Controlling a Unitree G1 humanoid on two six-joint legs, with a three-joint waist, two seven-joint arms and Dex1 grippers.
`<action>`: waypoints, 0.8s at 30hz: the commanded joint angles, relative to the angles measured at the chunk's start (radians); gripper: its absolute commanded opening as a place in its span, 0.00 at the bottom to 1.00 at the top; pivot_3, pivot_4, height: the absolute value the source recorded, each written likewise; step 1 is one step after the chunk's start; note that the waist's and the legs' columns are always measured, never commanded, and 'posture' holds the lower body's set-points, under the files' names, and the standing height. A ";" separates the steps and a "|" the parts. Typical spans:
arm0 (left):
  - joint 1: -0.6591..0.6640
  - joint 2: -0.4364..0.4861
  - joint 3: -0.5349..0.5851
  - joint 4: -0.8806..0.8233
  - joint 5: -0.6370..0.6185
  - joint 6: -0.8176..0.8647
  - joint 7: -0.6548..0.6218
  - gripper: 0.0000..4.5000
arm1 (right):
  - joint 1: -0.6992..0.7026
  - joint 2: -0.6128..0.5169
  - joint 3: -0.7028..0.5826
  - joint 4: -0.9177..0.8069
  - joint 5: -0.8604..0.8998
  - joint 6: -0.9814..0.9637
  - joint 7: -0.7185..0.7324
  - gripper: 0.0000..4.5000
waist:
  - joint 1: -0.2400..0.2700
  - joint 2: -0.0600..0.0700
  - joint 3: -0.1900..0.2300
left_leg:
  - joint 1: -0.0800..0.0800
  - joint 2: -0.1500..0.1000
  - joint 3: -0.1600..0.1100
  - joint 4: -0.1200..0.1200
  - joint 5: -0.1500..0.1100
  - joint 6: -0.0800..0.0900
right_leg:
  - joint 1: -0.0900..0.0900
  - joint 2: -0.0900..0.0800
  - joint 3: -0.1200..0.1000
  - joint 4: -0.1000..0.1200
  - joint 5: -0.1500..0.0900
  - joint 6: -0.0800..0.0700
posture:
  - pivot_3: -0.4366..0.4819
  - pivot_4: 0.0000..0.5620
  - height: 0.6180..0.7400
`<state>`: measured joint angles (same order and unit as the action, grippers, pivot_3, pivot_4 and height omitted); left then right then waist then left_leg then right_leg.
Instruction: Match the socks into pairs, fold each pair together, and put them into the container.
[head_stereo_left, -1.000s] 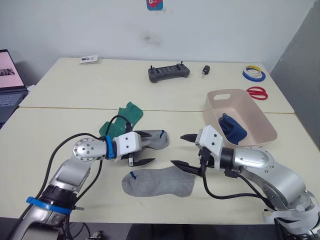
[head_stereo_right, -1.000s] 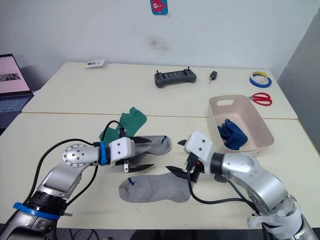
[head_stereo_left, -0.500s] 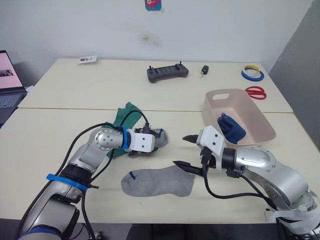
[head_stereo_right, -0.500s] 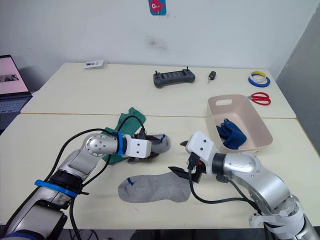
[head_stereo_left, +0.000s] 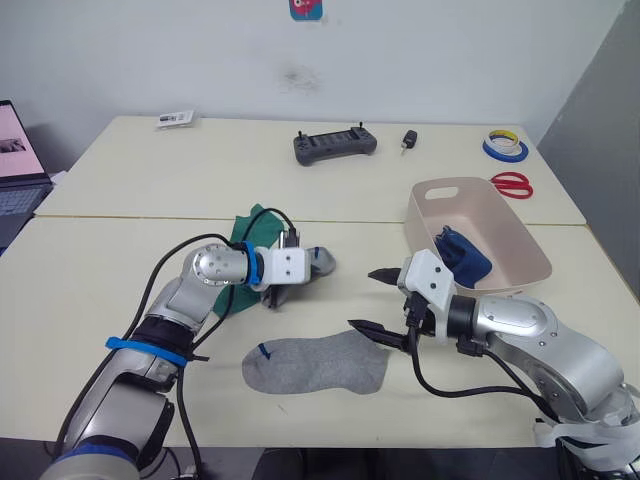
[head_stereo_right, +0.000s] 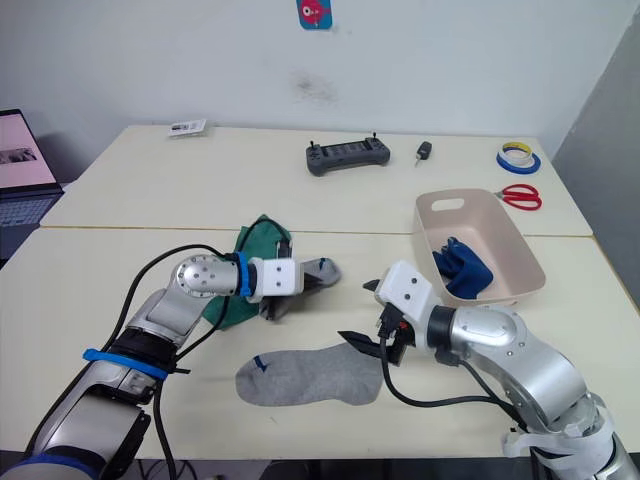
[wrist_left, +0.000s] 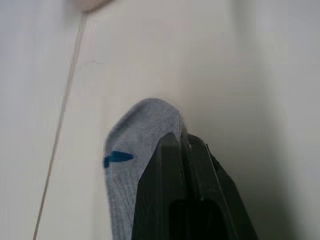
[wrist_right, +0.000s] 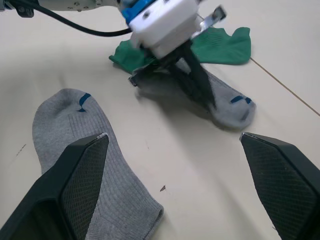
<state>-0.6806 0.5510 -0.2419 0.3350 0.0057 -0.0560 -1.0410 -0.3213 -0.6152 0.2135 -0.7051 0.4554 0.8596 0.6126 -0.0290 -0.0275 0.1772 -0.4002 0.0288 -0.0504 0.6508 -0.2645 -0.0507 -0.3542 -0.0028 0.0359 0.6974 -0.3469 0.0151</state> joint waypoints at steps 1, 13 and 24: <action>-0.039 -0.068 0.091 -0.174 -0.196 0.316 0.020 0.00 | 0.012 -0.012 -0.043 -0.046 0.017 -0.004 -0.001 1.00 | 0.000 0.000 0.000 | 0.000 0.000 0.000 0.001 0.000 0.000 | 0.000 0.000 -0.001 0.000 0.000 0.000 | 0.48 0.27 1.00; 0.001 -0.394 0.413 -0.300 -0.553 0.606 0.383 0.00 | 0.073 -0.038 -0.065 -0.049 -0.006 -0.038 -0.011 1.00 | -0.005 0.000 0.000 | 0.000 0.001 -0.001 0.006 0.000 0.000 | 0.001 0.000 0.001 0.001 0.000 0.000 | 0.48 0.27 1.00; 0.280 -0.428 0.491 -0.319 -0.533 0.488 0.550 0.00 | 0.049 -0.014 -0.006 -0.009 -0.063 -0.075 -0.013 1.00 | 0.003 0.000 0.000 | -0.001 0.000 -0.001 0.007 0.001 -0.002 | 0.002 -0.001 0.001 0.000 0.000 0.001 | 0.48 0.27 1.00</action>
<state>-0.3942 0.1284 0.2353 0.0664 -0.5193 0.4580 -0.5125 -0.2561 -0.6335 0.2090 -0.6984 0.4031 0.8060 0.6046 -0.0261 -0.0277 0.1772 -0.4008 0.0291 -0.0514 0.6583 -0.2637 -0.0524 -0.3521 -0.0037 0.0367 0.6978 -0.3468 0.0156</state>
